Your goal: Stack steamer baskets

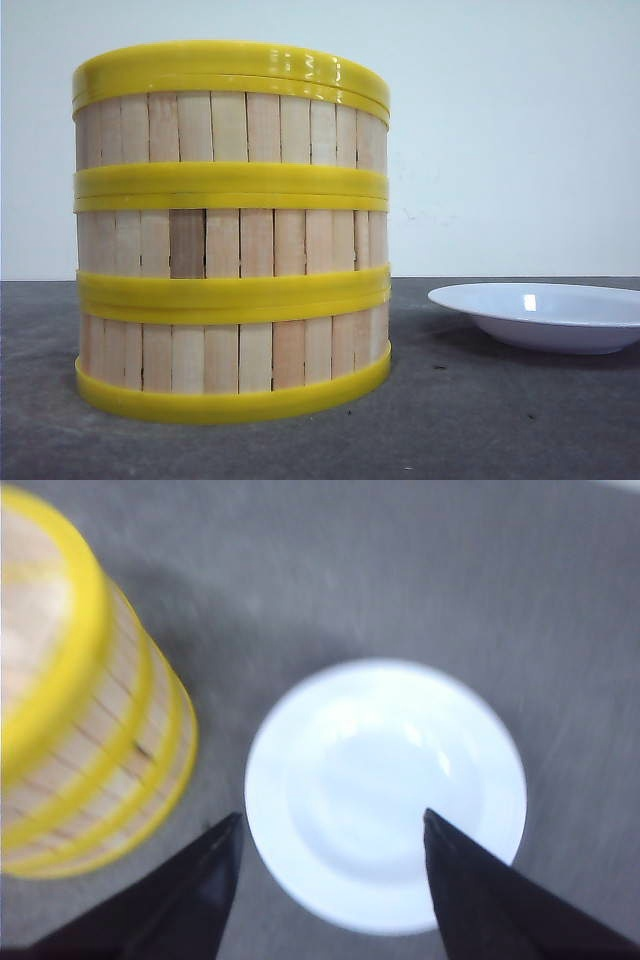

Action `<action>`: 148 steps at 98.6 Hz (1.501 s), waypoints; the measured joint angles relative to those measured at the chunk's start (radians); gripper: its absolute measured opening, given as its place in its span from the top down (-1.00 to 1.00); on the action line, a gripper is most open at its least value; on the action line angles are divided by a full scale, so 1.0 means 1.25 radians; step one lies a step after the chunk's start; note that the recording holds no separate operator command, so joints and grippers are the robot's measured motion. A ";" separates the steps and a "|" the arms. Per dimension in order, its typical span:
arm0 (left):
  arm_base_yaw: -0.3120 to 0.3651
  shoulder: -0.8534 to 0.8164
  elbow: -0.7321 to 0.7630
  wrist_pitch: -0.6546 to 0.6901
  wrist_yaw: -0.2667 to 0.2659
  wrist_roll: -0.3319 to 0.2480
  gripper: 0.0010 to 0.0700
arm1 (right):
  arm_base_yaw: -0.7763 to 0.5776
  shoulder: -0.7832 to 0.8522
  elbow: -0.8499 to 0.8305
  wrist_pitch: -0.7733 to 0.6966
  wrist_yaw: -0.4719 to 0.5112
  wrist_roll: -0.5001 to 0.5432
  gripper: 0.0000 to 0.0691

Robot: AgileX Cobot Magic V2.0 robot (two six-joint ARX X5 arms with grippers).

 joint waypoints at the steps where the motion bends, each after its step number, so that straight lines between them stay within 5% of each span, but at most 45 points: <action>1: 0.000 0.000 0.000 0.000 0.000 0.000 0.18 | -0.006 -0.005 -0.012 0.002 -0.004 0.000 0.00; 28: 0.000 0.000 0.000 0.000 0.000 0.000 0.18 | -0.083 -0.124 -0.267 0.054 -0.029 0.015 0.00; 55: 0.000 0.000 0.000 0.000 0.000 0.000 0.22 | -0.083 -0.136 -0.295 0.084 -0.005 0.051 0.01; 59: 0.000 0.000 0.000 -0.001 0.000 0.000 0.37 | -0.083 -0.136 -0.295 0.084 0.002 0.059 0.12; 67: 0.000 0.000 0.000 -0.001 0.000 -0.001 0.79 | -0.083 -0.136 -0.295 0.084 0.010 0.066 0.65; 80: 0.000 0.000 0.000 -0.002 0.000 -0.002 0.96 | -0.083 -0.136 -0.295 0.085 0.011 0.070 0.93; 133: 0.000 0.000 0.000 -0.002 0.000 -0.006 0.98 | -0.083 -0.136 -0.295 0.117 0.011 0.072 0.97; 148: 0.033 -0.047 -0.060 0.074 -0.080 0.017 0.98 | -0.083 -0.136 -0.295 0.146 0.011 0.072 0.97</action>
